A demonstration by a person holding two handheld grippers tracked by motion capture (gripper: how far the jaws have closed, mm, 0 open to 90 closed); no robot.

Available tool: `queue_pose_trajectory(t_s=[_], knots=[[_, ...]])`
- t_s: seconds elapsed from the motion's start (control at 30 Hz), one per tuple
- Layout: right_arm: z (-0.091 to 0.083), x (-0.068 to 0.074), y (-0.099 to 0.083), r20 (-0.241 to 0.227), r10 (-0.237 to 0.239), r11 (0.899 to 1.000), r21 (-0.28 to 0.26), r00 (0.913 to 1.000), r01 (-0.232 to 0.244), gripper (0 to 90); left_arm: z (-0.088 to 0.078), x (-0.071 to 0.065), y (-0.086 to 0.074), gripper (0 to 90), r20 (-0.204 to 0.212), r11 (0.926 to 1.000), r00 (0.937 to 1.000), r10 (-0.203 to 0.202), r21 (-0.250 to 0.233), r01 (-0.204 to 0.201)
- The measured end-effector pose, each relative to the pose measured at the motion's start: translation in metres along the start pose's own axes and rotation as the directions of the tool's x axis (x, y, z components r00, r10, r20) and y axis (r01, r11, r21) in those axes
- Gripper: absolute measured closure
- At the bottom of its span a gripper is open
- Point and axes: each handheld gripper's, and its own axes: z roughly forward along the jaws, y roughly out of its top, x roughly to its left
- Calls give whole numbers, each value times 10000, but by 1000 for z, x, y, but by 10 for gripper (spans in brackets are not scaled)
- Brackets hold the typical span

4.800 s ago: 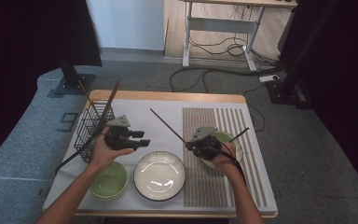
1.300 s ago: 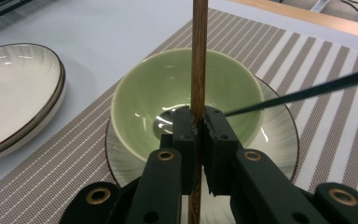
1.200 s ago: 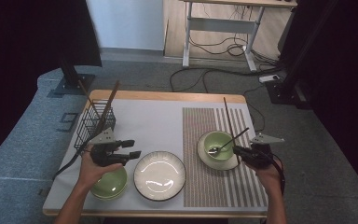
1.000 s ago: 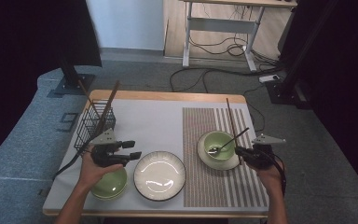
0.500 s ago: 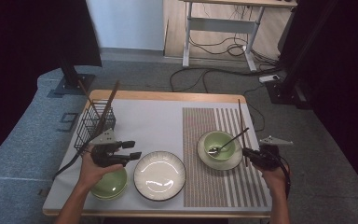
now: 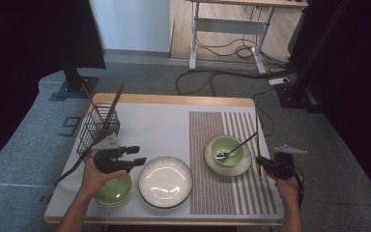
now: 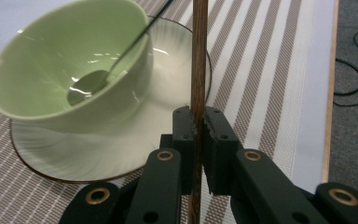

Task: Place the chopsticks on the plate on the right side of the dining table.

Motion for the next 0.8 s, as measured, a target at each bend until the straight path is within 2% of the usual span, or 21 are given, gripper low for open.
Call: queue_pose_trajectory(t_s=[0.33,0.53,0.8], knots=[[3,-10,-9,205,420,9991,53,9989,-421,844,2,0,-1,436,60,10000,10000,16,80,-17],[9,-10,-11,288,442,9982,400,9986,-454,844,3,-1,-1,436,62,9999,10000,28,130,-28],[12,-12,-11,290,569,9976,379,9980,-580,843,5,-1,-2,436,83,9998,10000,48,206,-49]])
